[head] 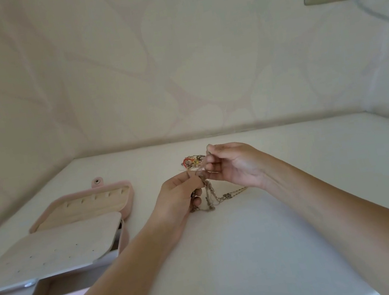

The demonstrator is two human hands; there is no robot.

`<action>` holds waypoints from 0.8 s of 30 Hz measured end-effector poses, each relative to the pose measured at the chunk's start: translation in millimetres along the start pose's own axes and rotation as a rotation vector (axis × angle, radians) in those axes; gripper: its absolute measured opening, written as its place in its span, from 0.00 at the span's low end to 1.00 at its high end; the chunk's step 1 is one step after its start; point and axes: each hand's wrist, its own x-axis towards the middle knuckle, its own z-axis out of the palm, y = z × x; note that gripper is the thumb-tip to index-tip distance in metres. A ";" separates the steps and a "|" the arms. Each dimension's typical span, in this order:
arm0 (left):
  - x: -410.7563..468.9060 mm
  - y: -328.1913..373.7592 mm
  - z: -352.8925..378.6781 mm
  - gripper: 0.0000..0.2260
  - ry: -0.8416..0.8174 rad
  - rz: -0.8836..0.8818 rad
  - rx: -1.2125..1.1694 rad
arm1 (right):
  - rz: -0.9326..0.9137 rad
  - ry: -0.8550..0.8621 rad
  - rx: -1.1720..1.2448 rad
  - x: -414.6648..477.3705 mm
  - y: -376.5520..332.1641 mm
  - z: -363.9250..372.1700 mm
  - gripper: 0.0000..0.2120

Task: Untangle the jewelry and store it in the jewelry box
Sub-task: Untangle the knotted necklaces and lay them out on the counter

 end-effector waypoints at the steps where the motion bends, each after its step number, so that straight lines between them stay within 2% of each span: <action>1: 0.2 -0.3 0.1 0.05 0.010 0.000 -0.002 | 0.001 0.020 0.032 0.4 -1.3 -0.5 0.13; 3: 0.9 -0.3 -0.1 0.09 0.022 -0.007 0.004 | 0.031 0.047 0.024 -0.5 -4.5 -1.7 0.13; 6: 0.2 2.2 0.3 0.08 0.010 -0.022 0.007 | 0.051 0.048 -0.339 -4.6 -7.5 -6.9 0.10; 9: -1.2 5.9 0.7 0.04 -0.029 -0.096 -0.094 | 0.025 -0.059 -0.606 -10.5 -13.7 -9.5 0.01; 12: -1.1 6.4 -0.1 0.08 -0.044 -0.139 -0.149 | 0.007 -0.112 -0.772 -13.1 -18.0 -14.3 0.13; 14: -0.8 6.0 0.4 0.09 -0.042 -0.133 -0.173 | -0.039 -0.044 -0.870 -13.9 -18.2 -13.4 0.10; 16: -1.1 6.9 1.0 0.08 -0.019 -0.119 -0.183 | -0.079 0.045 -0.886 -14.3 -18.1 -12.0 0.06; 17: -1.5 7.2 0.9 0.07 -0.003 -0.117 -0.171 | -0.091 0.072 -0.872 -14.7 -18.1 -11.1 0.08; 20: -1.8 7.3 -0.8 0.07 0.023 -0.092 -0.148 | -0.043 0.102 -0.766 -13.4 -15.7 -7.2 0.21; 24: -3.9 8.0 0.8 0.10 0.029 -0.058 -0.139 | 0.148 0.045 -0.583 -9.2 -8.5 0.0 0.27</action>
